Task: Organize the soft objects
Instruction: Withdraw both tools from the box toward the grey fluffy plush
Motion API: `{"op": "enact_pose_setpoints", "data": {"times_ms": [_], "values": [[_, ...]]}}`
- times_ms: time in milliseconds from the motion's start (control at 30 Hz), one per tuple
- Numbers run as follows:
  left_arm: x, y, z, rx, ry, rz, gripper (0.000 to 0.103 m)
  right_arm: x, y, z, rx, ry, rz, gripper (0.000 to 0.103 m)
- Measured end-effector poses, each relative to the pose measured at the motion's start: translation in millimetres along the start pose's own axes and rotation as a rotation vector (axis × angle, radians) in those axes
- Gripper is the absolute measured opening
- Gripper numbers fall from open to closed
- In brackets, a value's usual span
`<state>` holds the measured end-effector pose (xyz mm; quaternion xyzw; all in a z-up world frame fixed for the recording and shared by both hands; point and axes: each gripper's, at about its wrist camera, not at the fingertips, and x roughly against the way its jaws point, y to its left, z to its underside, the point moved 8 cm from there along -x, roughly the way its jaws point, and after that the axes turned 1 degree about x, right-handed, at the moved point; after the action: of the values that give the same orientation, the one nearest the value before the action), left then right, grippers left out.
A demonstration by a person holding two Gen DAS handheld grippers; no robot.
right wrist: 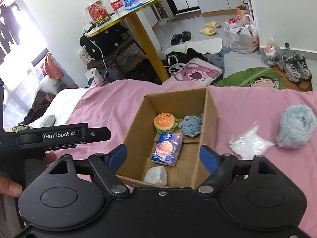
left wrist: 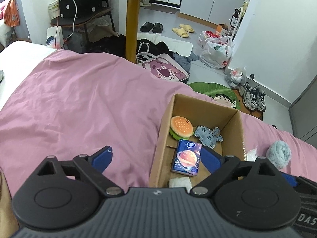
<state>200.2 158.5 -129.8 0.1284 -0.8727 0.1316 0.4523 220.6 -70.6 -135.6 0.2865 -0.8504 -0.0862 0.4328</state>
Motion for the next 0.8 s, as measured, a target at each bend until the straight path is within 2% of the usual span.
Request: {"op": "enact_pose_setpoints", "data": {"times_ms": [67, 267, 533, 800], "values": [[4.4, -4.1, 1.7, -0.008, -0.009, 0.001, 0.102, 5.8, -4.6, -1.3, -0.002, -0.008, 0.003, 0.088], [19.9, -19.2, 9.1, -0.027, -0.037, 0.006, 0.103, 30.2, -21.6, -3.5, 0.011, -0.05, 0.011, 0.103], [38.4, -37.5, 19.4, -0.041, -0.072, 0.01, 0.103, 55.0, -50.2, 0.8, 0.007, -0.072, 0.037, 0.103], [50.8, -60.3, 32.2, -0.055, -0.071, 0.038, 0.103, 78.2, -71.2, 4.1, -0.014, -0.109, 0.057, 0.103]]}}
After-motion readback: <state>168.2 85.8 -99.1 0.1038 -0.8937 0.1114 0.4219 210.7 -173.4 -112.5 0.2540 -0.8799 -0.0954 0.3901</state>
